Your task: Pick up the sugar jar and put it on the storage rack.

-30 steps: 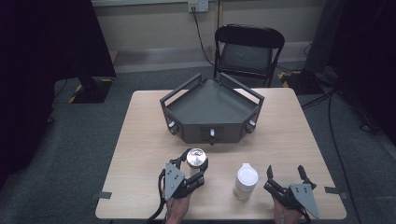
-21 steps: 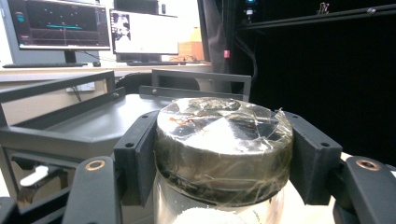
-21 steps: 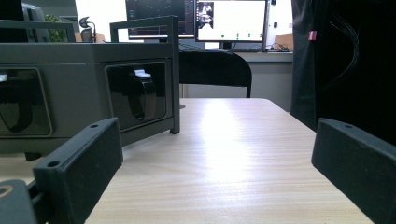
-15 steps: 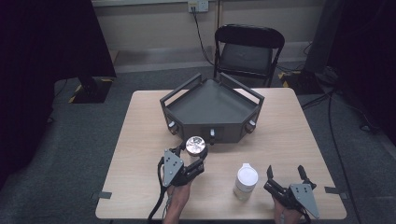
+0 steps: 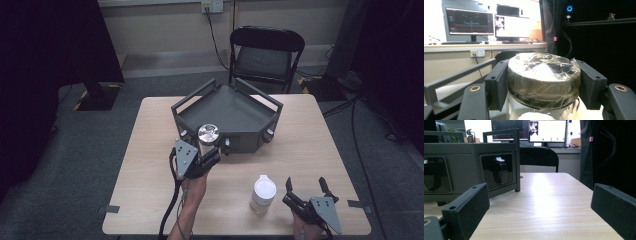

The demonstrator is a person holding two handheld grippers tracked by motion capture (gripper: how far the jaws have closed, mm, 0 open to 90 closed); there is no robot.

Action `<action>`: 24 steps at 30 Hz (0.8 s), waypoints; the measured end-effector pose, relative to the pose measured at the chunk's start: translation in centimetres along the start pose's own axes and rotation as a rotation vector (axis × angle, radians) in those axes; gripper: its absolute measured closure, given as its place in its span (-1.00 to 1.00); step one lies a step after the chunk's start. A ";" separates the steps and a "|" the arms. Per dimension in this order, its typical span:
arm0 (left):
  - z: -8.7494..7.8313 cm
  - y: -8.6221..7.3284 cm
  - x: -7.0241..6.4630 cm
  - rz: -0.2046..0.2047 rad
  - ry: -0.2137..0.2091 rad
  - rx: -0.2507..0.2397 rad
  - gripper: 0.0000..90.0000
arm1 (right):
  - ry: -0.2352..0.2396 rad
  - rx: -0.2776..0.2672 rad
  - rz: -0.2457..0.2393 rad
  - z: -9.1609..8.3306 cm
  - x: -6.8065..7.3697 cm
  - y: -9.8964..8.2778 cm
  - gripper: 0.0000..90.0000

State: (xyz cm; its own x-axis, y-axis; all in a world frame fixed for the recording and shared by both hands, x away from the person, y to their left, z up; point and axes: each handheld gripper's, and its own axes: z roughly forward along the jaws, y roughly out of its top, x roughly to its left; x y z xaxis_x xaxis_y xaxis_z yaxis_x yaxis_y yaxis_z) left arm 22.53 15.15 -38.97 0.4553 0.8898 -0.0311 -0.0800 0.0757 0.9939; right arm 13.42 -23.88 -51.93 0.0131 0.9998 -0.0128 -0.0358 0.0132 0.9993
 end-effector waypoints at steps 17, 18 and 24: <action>6.8 1.4 -0.8 -0.029 0.145 0.040 -0.23 | 0.013 -0.001 0.000 0.0 -0.2 0.0 -0.99; 6.8 1.4 -0.8 -0.029 0.145 0.040 -0.23 | 0.014 -0.001 0.000 0.0 -0.2 0.0 -0.99; 9.0 1.6 -0.7 -0.066 0.185 0.063 -0.23 | 0.015 -0.001 0.001 0.0 -0.3 0.0 -0.99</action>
State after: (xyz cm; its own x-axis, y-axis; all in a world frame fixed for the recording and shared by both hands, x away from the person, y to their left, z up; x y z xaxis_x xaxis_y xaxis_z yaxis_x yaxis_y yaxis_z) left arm 30.06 10.58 -36.42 0.2865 0.9518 -0.1099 0.0026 0.1139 0.9935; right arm 13.38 -24.14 -51.94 -0.0015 0.9999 -0.0125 -0.0367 0.0125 0.9992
